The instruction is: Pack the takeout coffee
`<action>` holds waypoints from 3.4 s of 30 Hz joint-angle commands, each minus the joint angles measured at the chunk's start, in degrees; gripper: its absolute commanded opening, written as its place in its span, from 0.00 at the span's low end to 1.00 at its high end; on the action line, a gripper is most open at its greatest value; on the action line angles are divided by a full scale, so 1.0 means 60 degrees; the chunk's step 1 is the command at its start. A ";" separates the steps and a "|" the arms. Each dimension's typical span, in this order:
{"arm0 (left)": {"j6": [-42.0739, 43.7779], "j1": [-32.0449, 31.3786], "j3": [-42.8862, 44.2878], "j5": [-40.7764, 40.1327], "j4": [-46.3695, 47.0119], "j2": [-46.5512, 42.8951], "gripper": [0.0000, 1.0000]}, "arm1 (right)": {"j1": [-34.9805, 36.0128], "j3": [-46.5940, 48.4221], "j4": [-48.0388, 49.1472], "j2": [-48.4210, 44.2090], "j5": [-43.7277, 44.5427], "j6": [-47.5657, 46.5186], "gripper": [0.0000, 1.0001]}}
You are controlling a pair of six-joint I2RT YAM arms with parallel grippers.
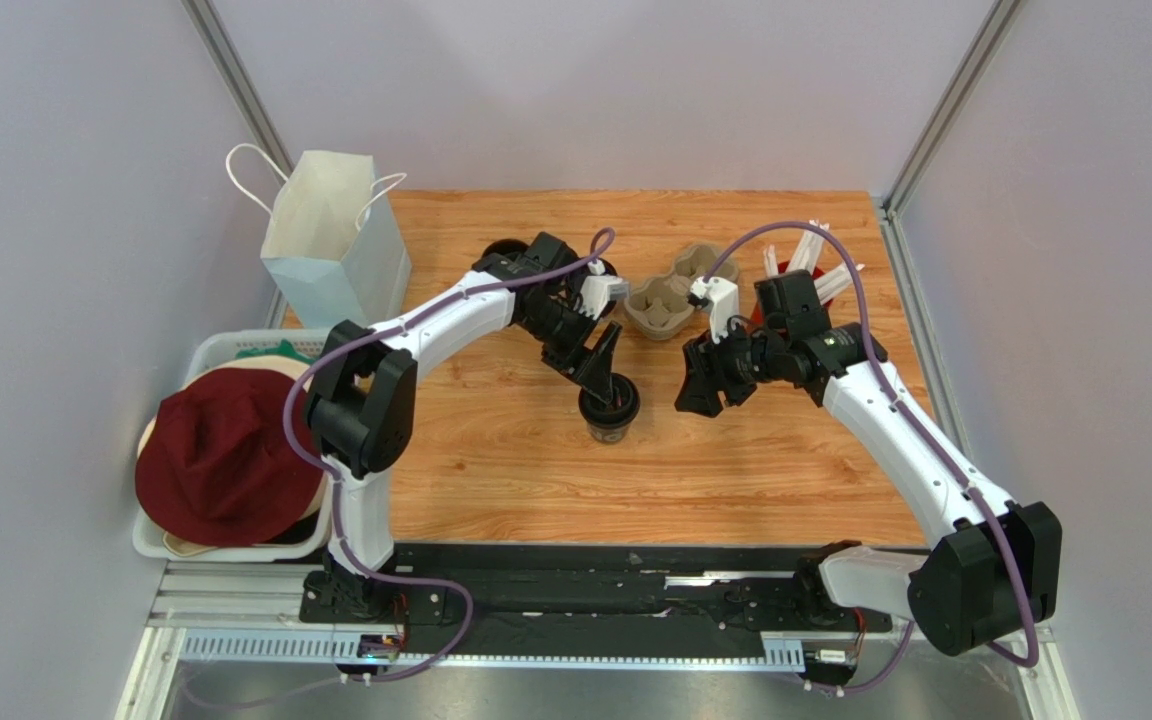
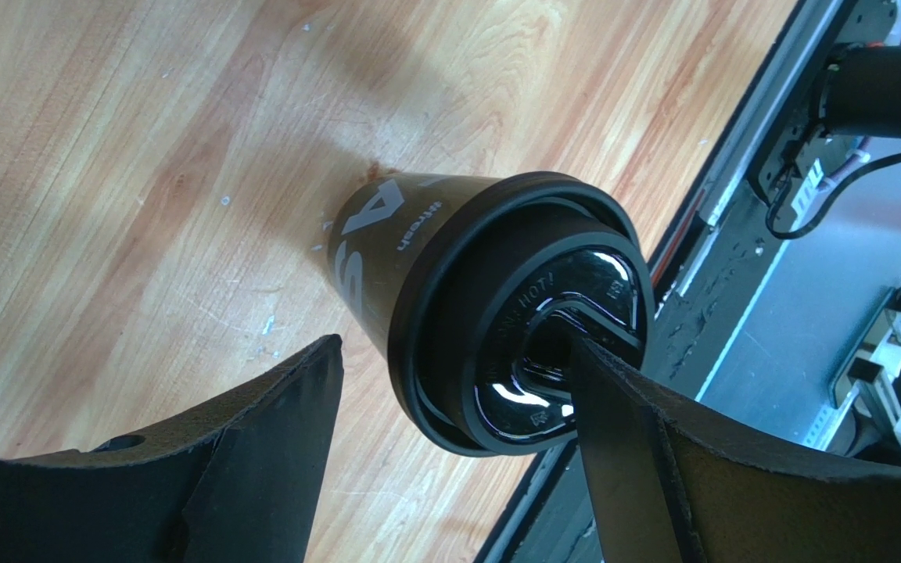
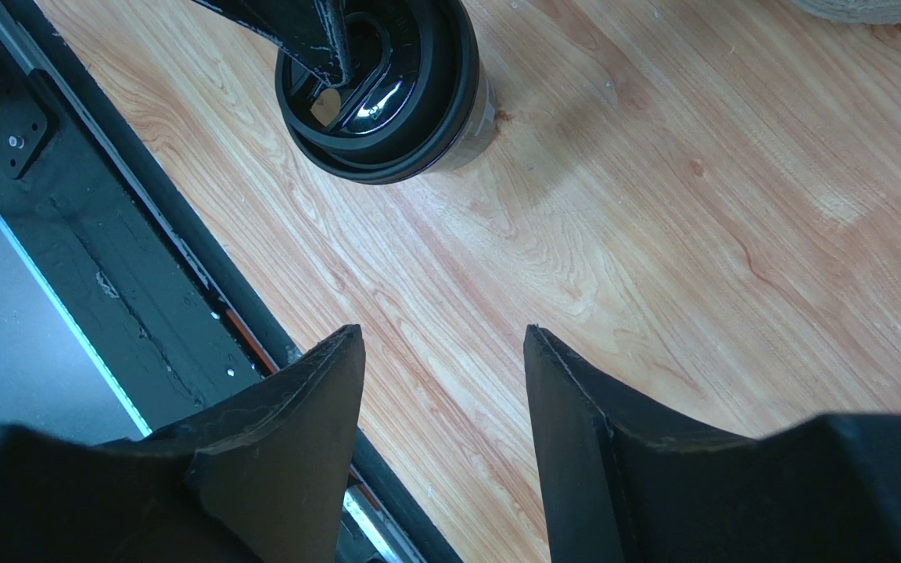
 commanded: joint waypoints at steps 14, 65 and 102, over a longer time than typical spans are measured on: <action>-0.0019 -0.0185 -0.0092 -0.0568 0.0277 0.0400 0.72 | 0.0022 -0.0125 0.0778 0.0345 -0.0166 0.0583 0.54; 0.1123 -0.0185 -0.0385 -0.1066 0.0233 0.0811 0.58 | -0.0168 0.0945 0.2404 0.4975 -0.1867 0.1872 0.30; 0.1197 -0.0185 -0.0619 -0.1446 0.0497 0.0913 0.55 | 0.0198 0.2043 0.2244 0.5209 -0.2100 0.2254 0.31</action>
